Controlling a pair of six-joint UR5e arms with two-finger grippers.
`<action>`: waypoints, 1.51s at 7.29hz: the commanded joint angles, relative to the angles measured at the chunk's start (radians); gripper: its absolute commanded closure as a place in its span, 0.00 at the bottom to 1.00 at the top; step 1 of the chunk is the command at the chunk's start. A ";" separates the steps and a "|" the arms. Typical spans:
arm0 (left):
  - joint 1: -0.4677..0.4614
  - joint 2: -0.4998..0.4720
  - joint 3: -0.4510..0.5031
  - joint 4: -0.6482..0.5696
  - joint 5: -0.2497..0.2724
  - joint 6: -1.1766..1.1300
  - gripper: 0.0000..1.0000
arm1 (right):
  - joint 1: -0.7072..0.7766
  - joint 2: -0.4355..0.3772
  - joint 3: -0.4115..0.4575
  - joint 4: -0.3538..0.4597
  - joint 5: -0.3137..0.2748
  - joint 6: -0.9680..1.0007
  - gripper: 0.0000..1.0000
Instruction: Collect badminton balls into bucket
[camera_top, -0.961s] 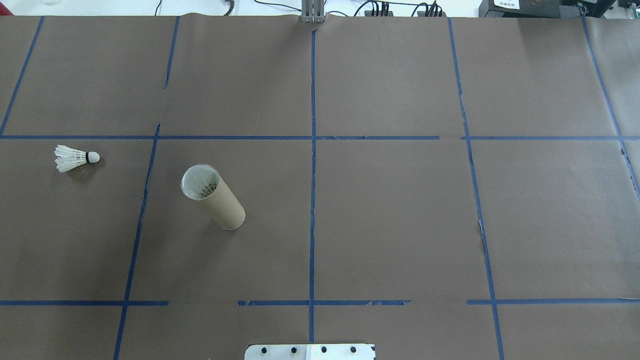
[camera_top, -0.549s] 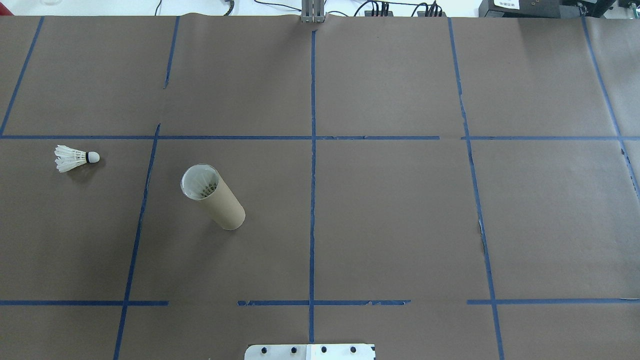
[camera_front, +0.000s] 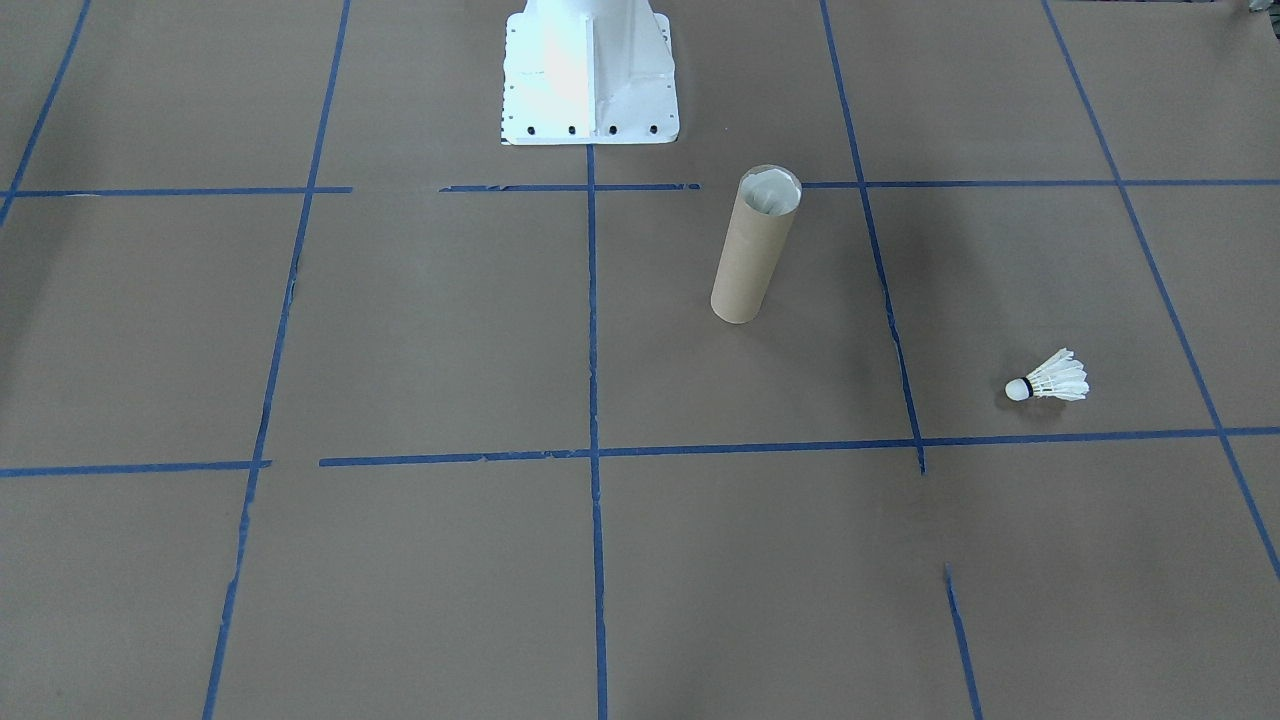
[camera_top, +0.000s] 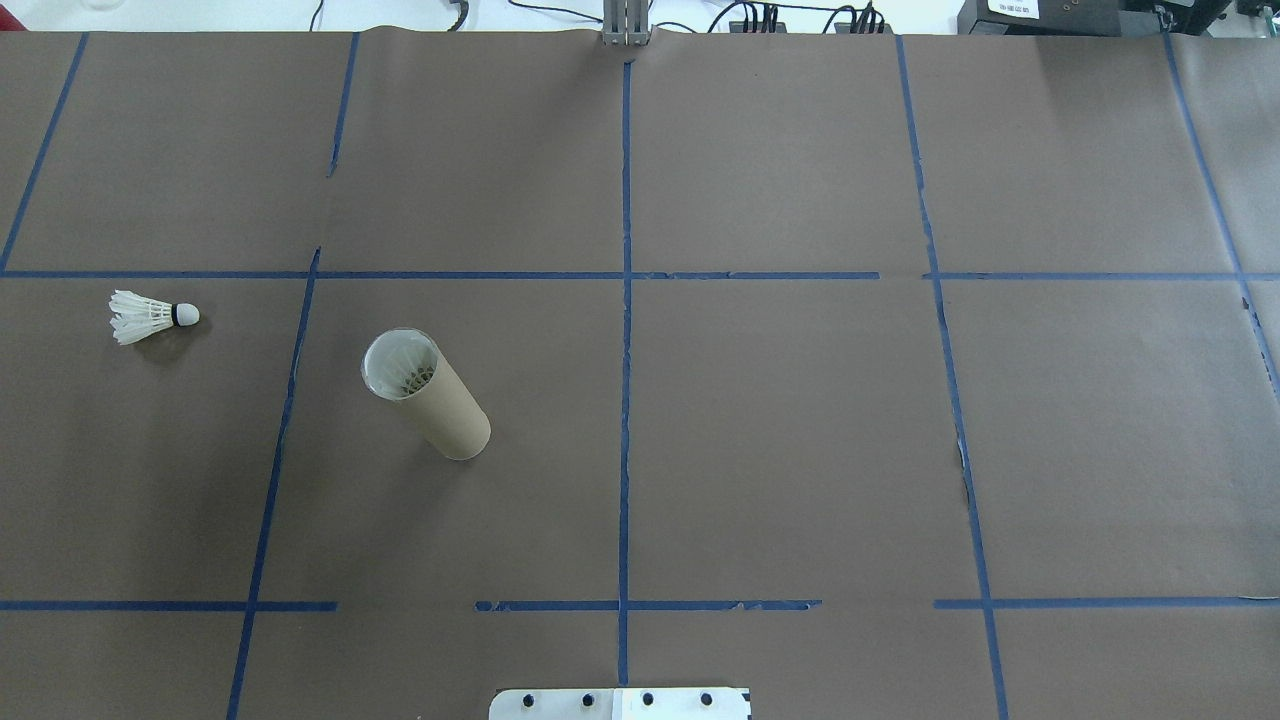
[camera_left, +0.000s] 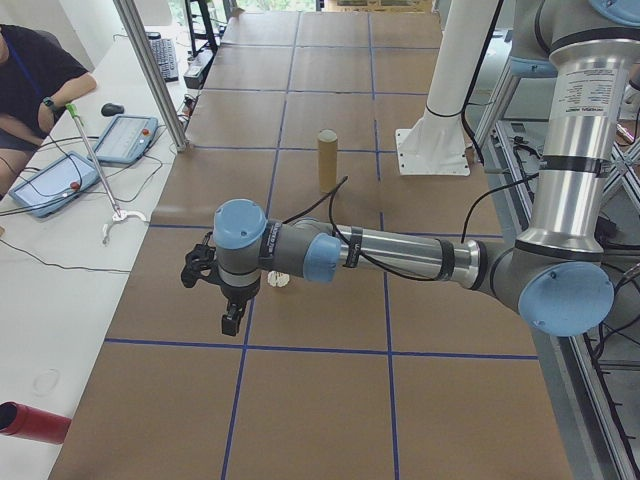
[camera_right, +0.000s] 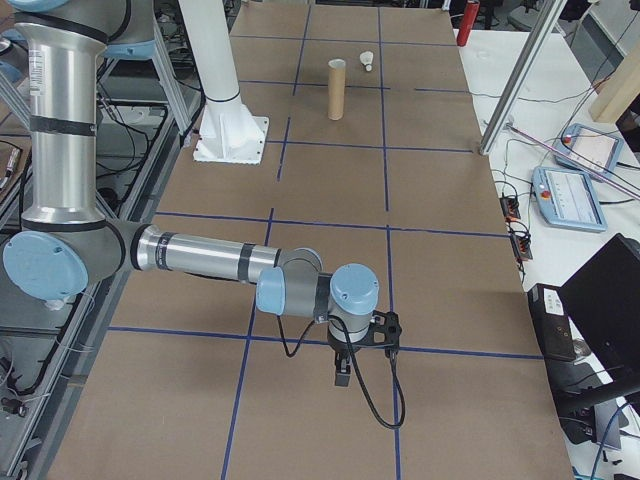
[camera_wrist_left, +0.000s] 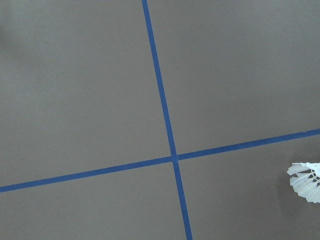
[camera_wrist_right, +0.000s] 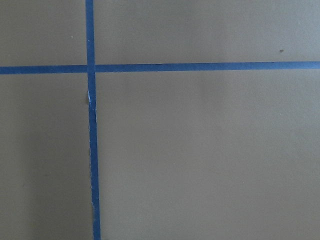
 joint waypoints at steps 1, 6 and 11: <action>0.059 0.056 0.061 -0.210 0.008 -0.104 0.00 | 0.000 0.000 0.000 0.000 -0.001 0.000 0.00; 0.204 0.119 0.122 -0.679 -0.058 -0.702 0.00 | 0.000 0.000 -0.001 0.000 -0.001 0.000 0.00; 0.306 0.094 0.231 -1.080 -0.058 -1.029 0.00 | 0.000 0.000 -0.001 0.000 -0.001 0.000 0.00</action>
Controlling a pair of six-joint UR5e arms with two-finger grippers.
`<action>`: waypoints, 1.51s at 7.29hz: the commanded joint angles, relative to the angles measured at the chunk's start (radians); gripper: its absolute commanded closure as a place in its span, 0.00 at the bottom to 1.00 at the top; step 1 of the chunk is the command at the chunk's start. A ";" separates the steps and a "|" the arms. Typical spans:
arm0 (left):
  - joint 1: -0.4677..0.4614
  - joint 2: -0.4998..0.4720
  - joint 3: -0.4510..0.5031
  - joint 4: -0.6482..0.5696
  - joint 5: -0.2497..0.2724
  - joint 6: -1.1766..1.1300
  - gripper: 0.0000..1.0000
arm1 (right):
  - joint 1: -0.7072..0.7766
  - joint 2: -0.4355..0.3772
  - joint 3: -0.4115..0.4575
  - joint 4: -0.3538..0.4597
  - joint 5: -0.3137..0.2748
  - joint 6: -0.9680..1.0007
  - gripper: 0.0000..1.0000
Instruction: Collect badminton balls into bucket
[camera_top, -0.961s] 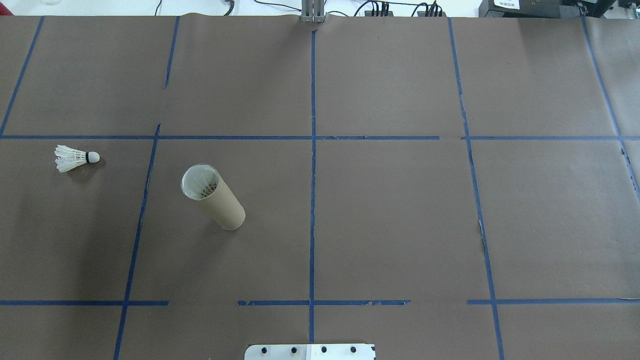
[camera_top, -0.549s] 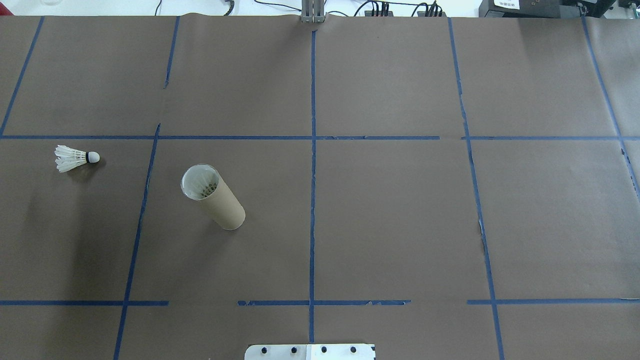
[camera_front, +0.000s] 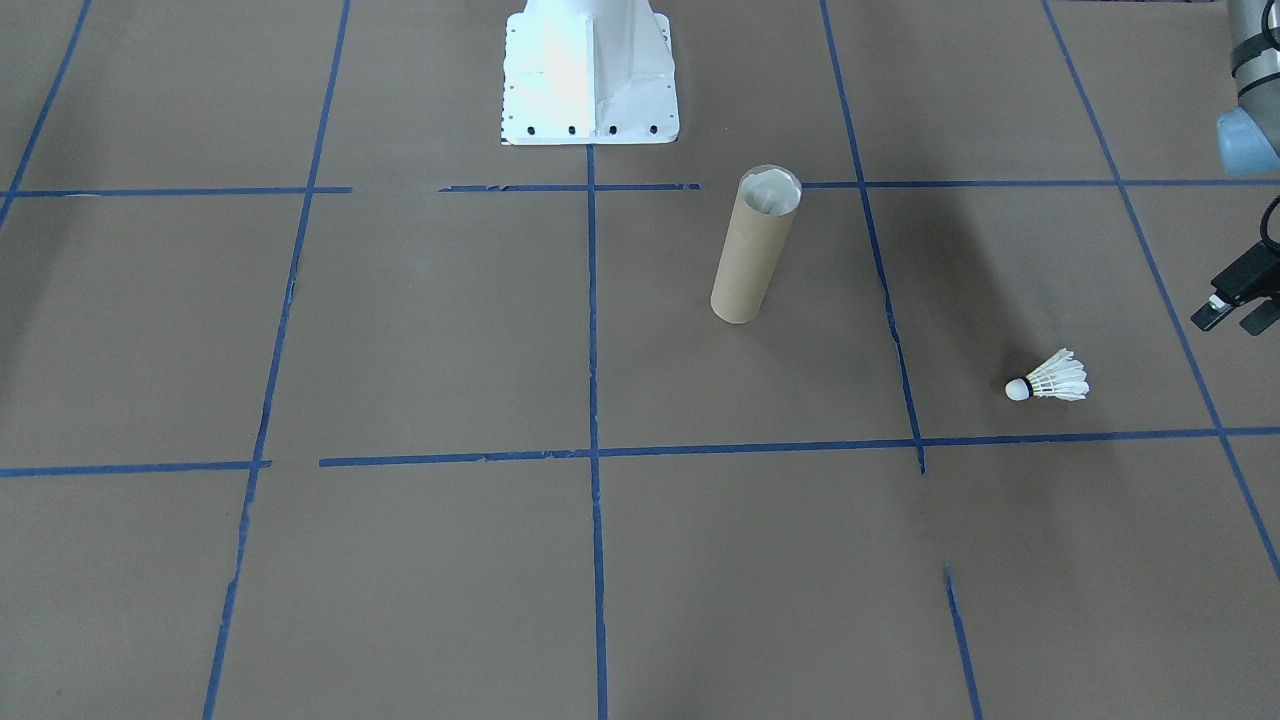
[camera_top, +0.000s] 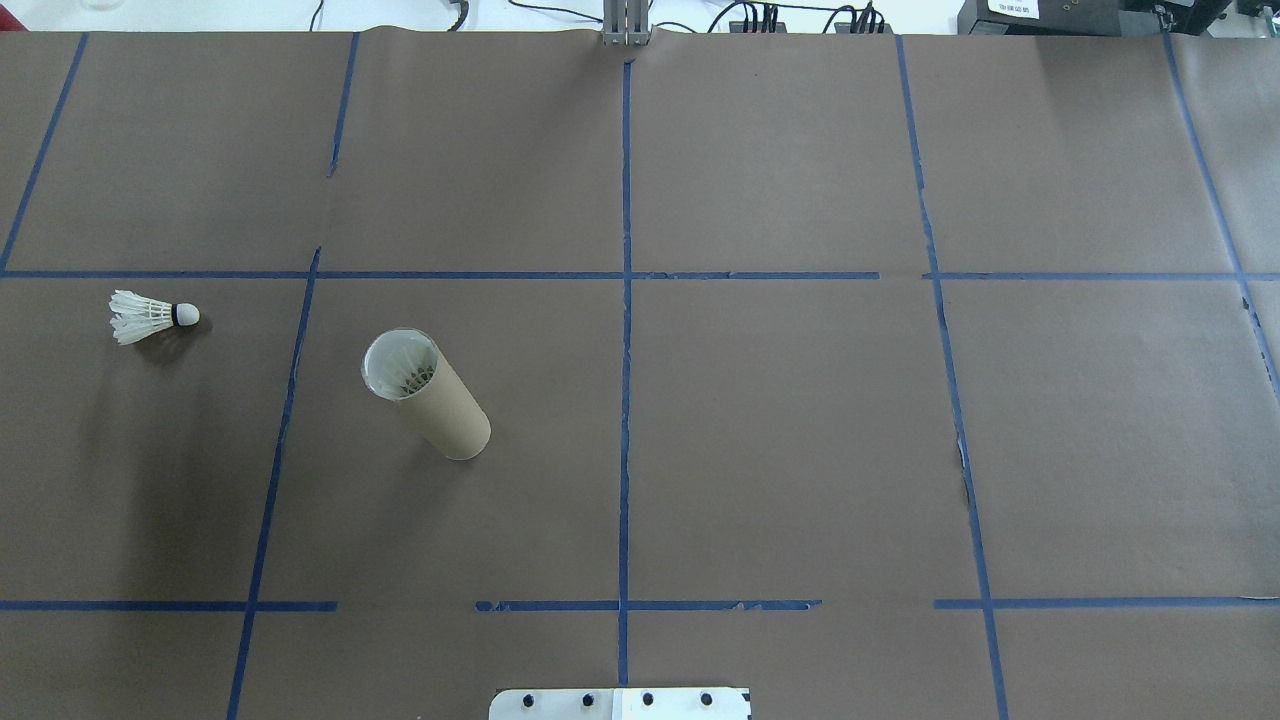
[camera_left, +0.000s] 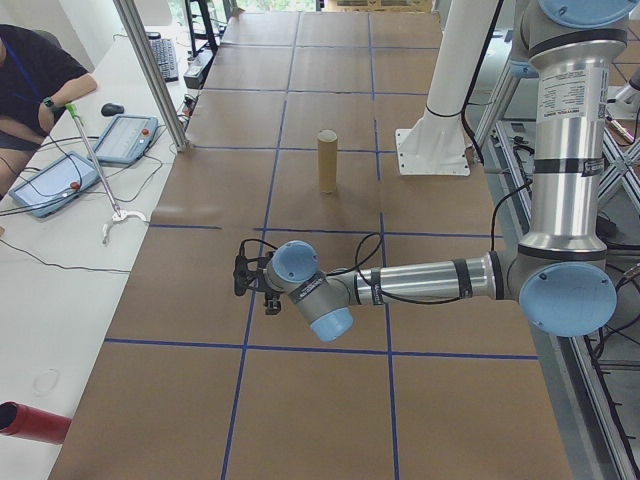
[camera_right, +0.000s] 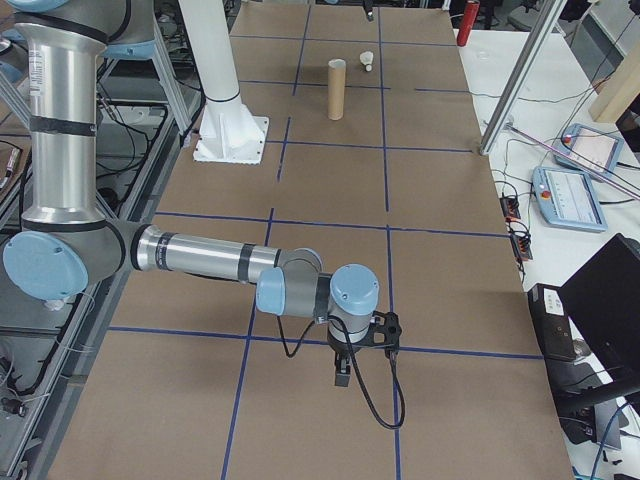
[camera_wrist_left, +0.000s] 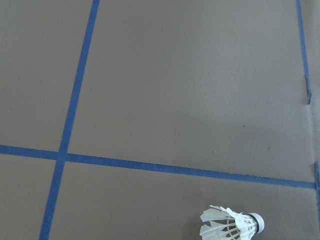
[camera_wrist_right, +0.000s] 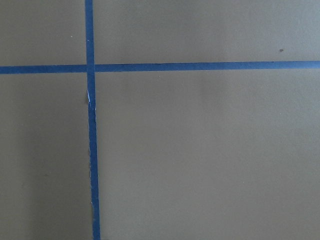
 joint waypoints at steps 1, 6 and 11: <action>0.073 -0.047 0.084 -0.126 0.050 -0.125 0.00 | 0.000 0.000 0.000 0.000 0.000 0.000 0.00; 0.171 -0.111 0.179 -0.239 0.082 -0.177 0.00 | 0.000 0.000 0.000 0.000 0.000 0.000 0.00; 0.272 -0.150 0.218 -0.259 0.081 -0.177 0.01 | 0.000 0.000 0.000 0.000 0.000 0.000 0.00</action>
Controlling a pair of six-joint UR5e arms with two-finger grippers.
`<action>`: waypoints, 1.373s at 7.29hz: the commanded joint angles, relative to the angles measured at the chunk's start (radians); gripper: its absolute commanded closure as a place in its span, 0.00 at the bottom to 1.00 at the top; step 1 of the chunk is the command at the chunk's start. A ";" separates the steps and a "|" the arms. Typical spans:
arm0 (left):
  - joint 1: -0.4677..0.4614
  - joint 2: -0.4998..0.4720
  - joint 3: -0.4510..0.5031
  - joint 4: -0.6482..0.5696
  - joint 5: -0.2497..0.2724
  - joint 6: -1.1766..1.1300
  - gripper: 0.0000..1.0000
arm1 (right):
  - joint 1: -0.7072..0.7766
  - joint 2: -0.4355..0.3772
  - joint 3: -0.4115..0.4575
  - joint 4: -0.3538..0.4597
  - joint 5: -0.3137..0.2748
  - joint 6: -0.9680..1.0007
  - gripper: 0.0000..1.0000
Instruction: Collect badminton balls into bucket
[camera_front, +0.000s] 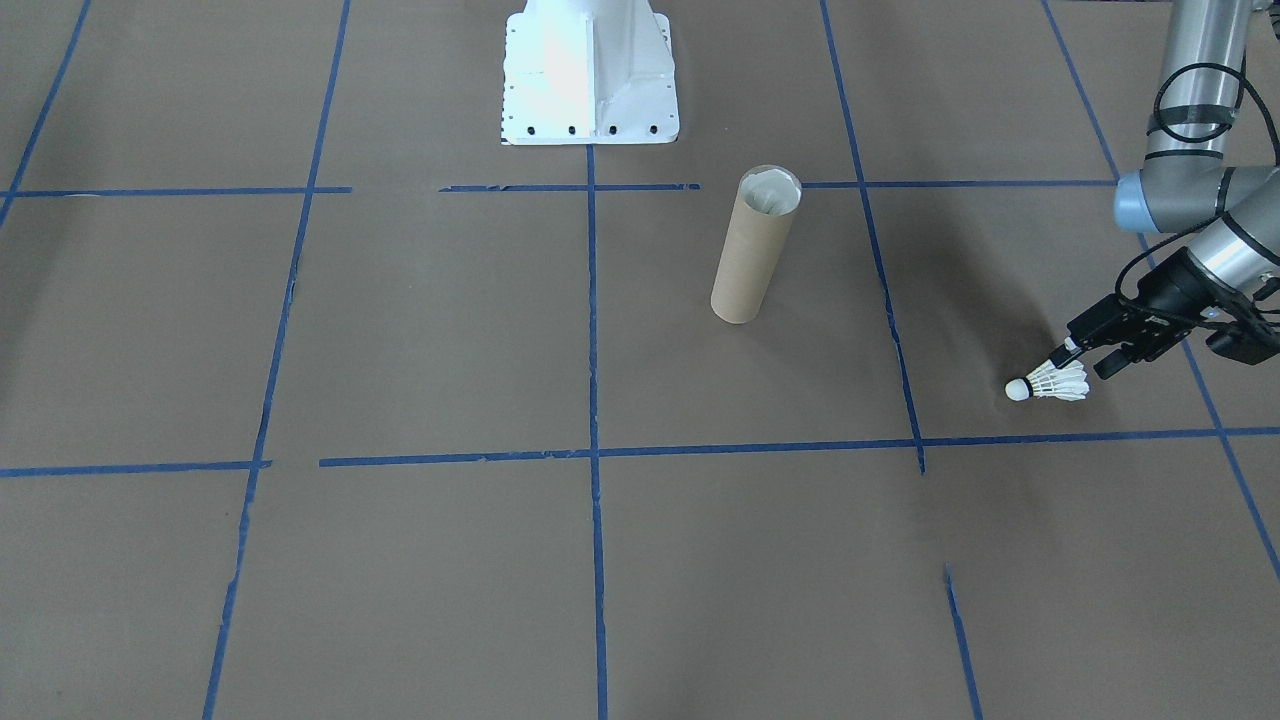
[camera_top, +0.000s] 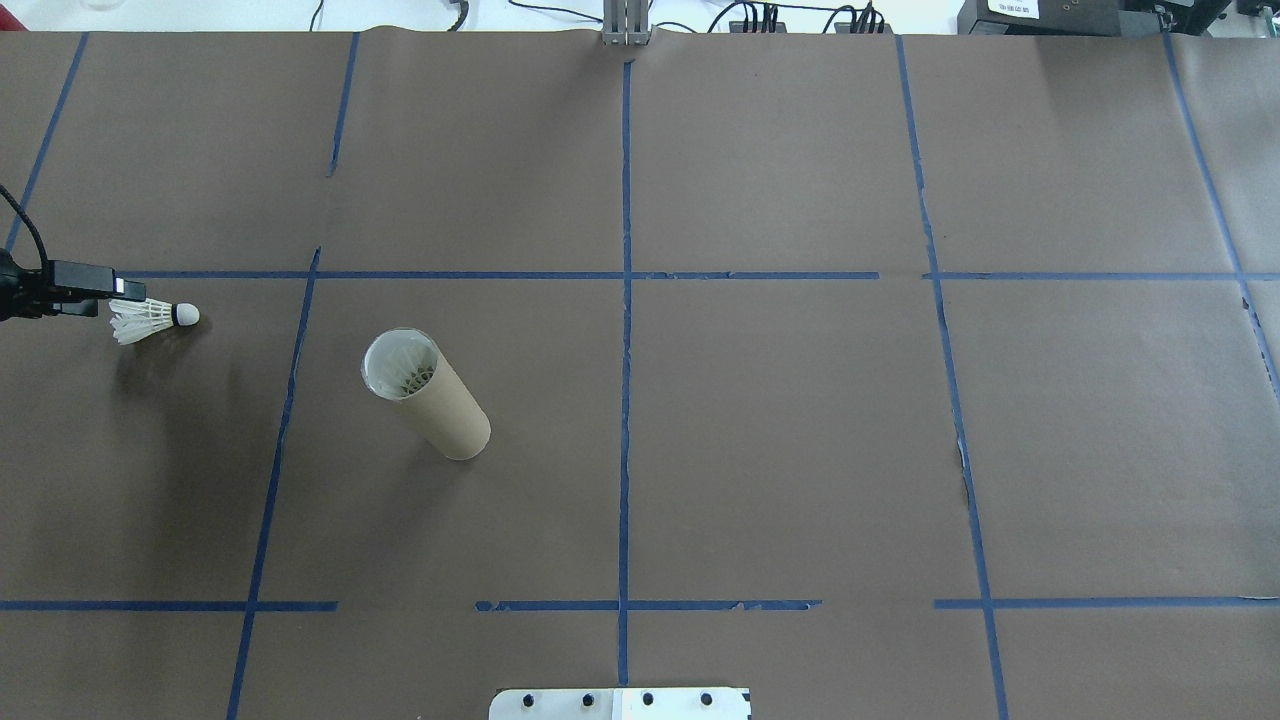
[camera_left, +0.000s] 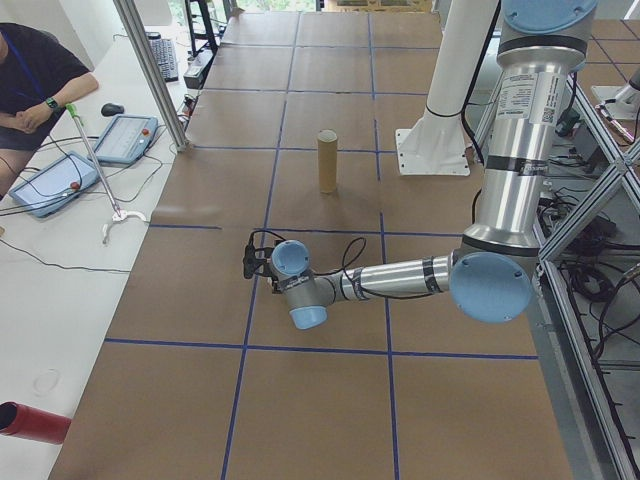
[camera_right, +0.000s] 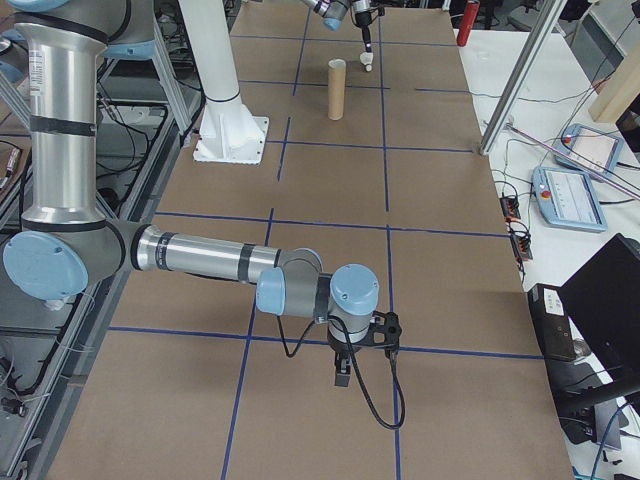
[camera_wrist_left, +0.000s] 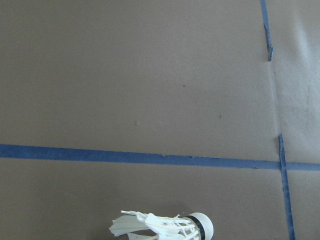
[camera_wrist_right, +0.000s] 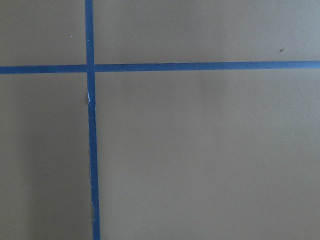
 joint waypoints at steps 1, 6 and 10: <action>0.033 -0.010 0.008 0.000 0.000 -0.001 0.16 | 0.000 0.000 0.000 0.000 0.000 0.000 0.00; 0.031 -0.006 -0.034 0.000 -0.023 -0.091 0.86 | 0.000 0.000 0.000 0.000 0.000 0.000 0.00; 0.030 -0.012 -0.170 0.143 -0.060 -0.220 0.99 | 0.000 0.000 0.002 0.000 0.001 0.000 0.00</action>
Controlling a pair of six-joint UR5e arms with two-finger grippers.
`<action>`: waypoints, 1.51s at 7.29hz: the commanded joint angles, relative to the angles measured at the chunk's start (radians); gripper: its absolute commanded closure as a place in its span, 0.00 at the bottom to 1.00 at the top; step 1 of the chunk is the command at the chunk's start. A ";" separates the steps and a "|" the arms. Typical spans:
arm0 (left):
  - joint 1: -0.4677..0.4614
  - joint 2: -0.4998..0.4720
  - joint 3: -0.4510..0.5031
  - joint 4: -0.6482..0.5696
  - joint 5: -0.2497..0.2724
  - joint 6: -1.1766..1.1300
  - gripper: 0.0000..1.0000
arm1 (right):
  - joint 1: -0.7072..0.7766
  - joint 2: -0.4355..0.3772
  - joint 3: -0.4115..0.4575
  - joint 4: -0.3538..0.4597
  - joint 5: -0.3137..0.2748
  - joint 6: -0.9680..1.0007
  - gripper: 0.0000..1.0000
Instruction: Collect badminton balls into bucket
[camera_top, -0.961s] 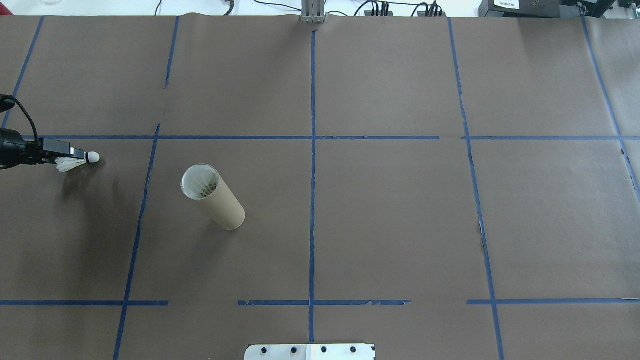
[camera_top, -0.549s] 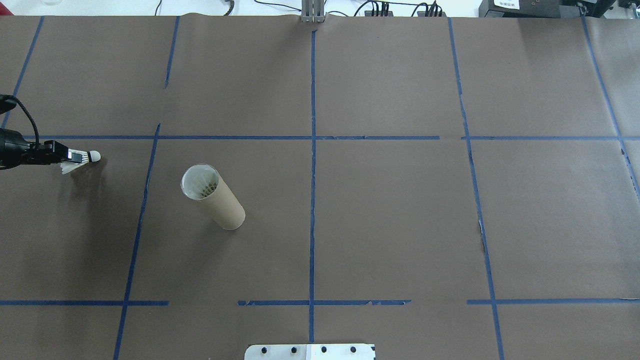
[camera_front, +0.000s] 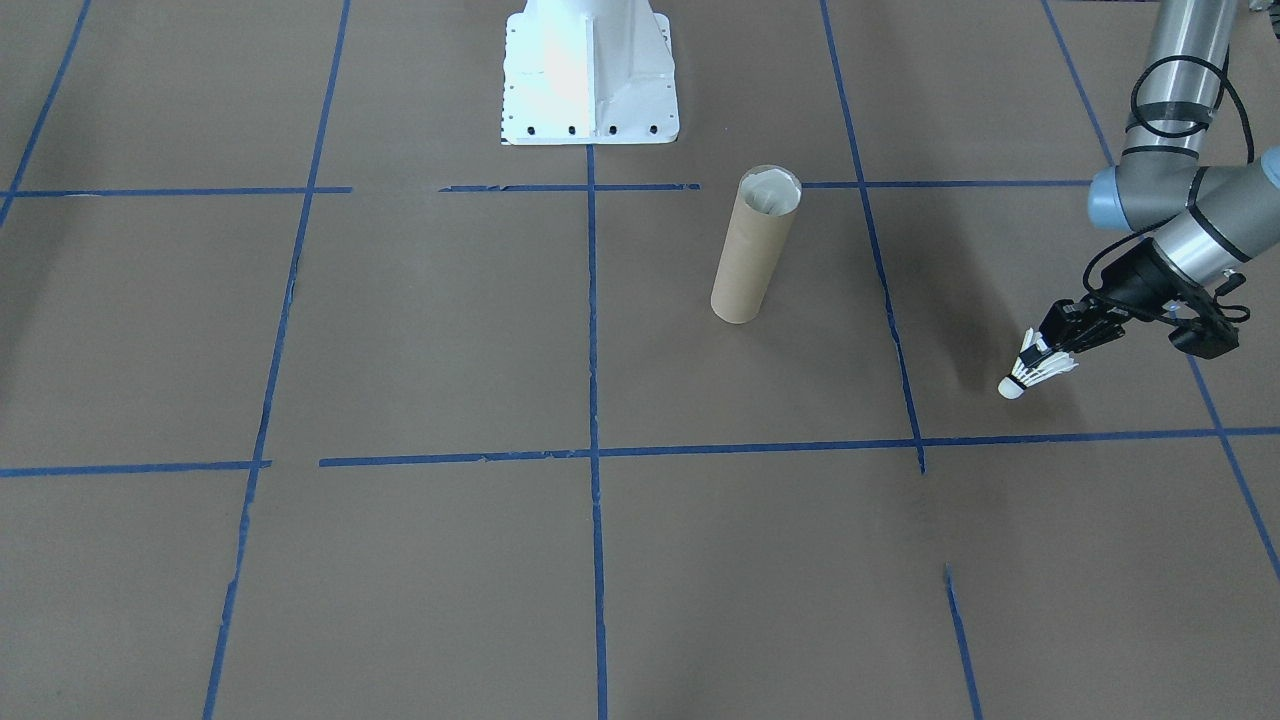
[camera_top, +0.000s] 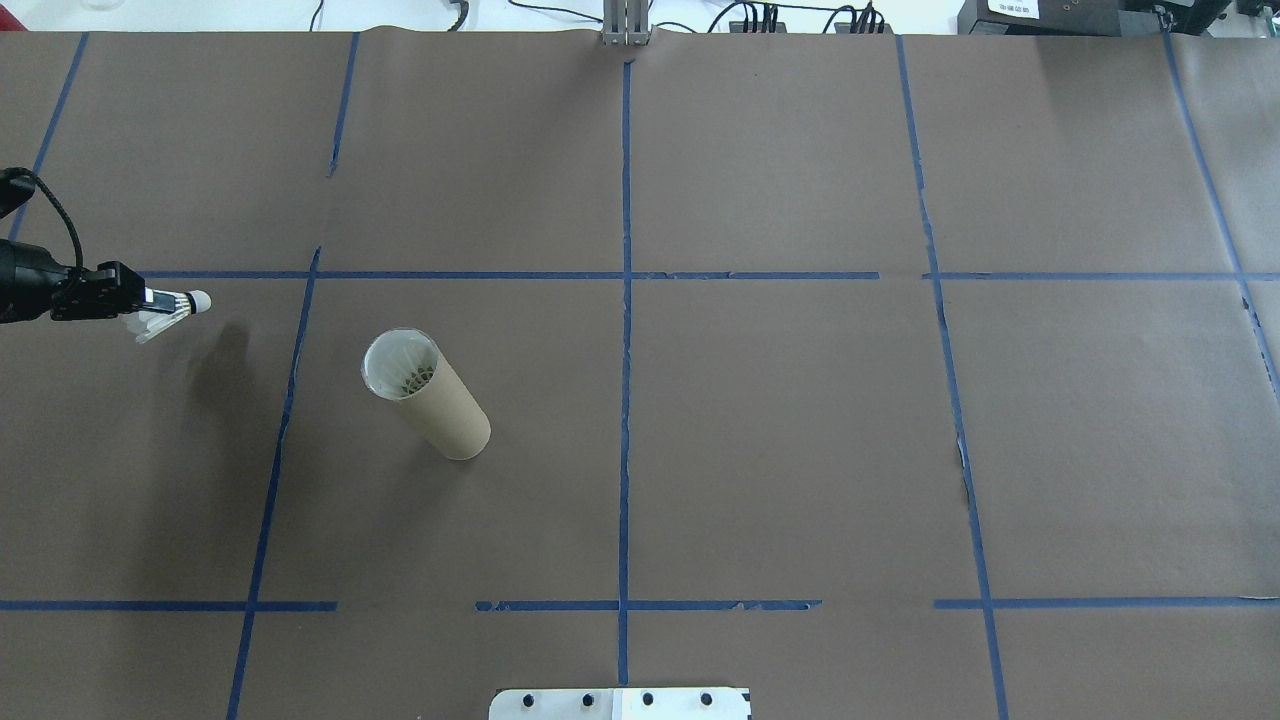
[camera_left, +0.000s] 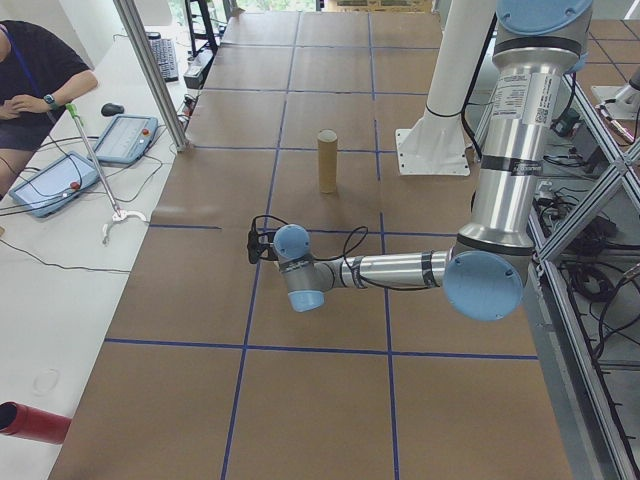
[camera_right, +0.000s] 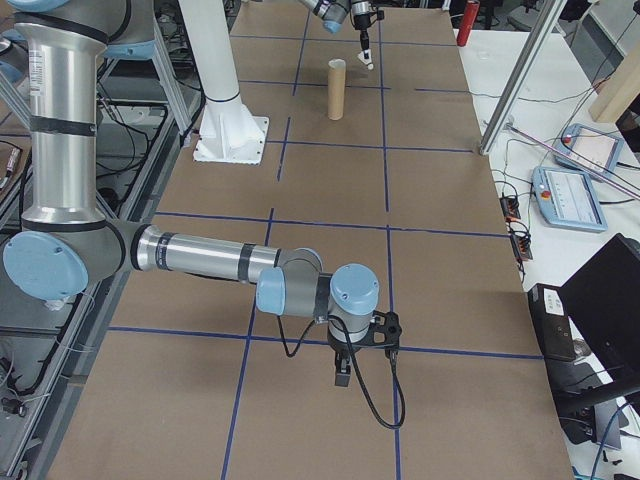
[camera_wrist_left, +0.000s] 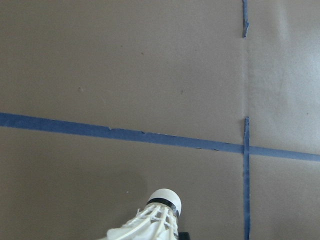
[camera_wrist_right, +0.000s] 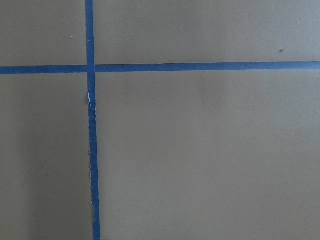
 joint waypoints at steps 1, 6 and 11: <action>-0.004 -0.031 -0.161 0.276 -0.034 -0.045 1.00 | 0.000 0.000 0.000 0.000 0.000 0.000 0.00; 0.007 -0.256 -0.629 1.165 -0.026 -0.039 1.00 | 0.000 0.000 0.000 0.000 0.001 0.000 0.00; 0.168 -0.547 -0.849 1.912 0.202 -0.037 1.00 | 0.000 0.000 0.000 0.000 0.000 0.000 0.00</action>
